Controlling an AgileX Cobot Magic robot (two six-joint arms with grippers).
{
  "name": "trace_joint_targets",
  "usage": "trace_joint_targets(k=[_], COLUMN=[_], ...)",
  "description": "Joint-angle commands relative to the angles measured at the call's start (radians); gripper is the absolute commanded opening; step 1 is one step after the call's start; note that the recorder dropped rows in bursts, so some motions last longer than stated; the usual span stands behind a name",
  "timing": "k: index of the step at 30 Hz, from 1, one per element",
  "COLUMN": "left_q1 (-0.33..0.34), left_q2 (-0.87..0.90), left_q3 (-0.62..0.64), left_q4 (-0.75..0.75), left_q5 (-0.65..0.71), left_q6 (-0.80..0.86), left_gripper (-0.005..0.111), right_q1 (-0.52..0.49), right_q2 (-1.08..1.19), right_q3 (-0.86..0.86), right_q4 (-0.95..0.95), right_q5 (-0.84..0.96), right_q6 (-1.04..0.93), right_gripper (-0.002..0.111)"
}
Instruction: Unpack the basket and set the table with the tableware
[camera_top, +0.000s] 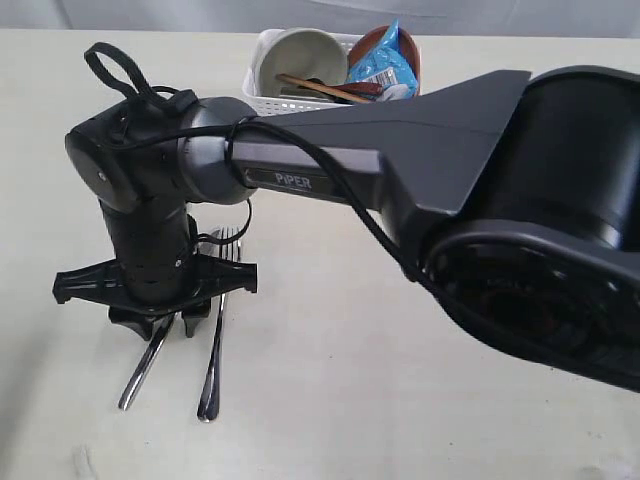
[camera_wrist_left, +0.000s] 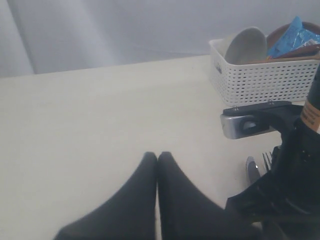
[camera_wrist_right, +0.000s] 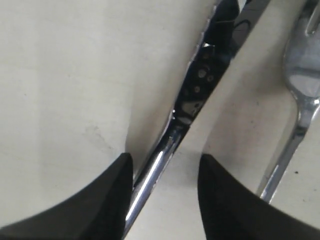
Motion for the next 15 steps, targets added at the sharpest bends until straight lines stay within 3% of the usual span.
trace_joint_targets(k=[1,3,5,15], left_q1=[-0.006,-0.006,-0.006,-0.006], left_q2=[-0.004,-0.004,-0.004,-0.004], left_q3=[0.002,0.002,0.002,0.002], left_q4=[-0.005,-0.005,-0.005,-0.002], left_q5=[-0.011,-0.011,-0.011,-0.011], left_q6=[-0.004,-0.004,-0.004,-0.004], left_gripper=[0.0,0.0,0.0,0.0], right_q1=[0.01,0.01,0.01,0.01], right_q2=[0.021,0.021,0.019,0.002], right_q3=[-0.001,-0.001,-0.001,-0.001], right_q4=[-0.012,-0.012,-0.012,-0.017], right_q5=[-0.031,-0.038,-0.038,-0.034], right_q6=[0.011,0.011,0.007,0.012], right_gripper=[0.023,0.008,-0.001,0.0])
